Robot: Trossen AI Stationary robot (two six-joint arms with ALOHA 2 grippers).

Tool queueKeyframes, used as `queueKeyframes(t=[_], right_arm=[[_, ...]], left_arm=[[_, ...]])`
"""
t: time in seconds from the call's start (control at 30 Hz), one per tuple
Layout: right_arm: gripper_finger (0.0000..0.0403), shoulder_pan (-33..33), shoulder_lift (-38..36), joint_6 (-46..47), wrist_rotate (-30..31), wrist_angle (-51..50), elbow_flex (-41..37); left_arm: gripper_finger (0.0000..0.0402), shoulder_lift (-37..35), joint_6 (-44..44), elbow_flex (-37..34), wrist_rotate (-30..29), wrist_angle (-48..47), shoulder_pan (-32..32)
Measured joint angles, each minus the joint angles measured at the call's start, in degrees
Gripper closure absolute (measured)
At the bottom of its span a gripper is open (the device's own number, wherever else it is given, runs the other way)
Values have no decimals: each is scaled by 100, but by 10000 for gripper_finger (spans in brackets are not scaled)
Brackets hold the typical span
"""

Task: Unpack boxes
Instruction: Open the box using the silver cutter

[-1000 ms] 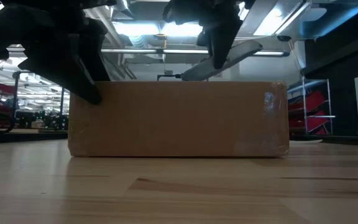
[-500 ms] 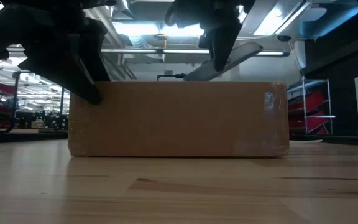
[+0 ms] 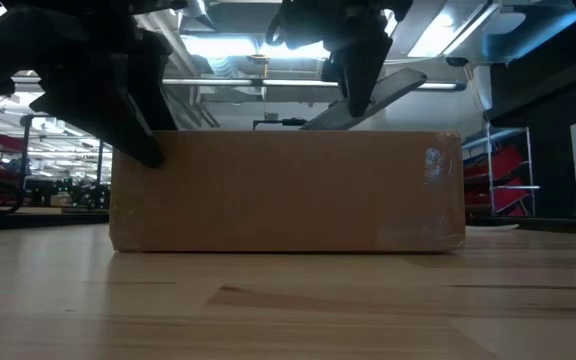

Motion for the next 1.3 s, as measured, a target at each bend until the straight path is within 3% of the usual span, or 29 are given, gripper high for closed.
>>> queueKeyframes(t=[1.3], right_arm=[[340, -107, 14, 11, -192, -118, 0]], left_arm=[[167, 0, 39, 0, 0, 2, 0]])
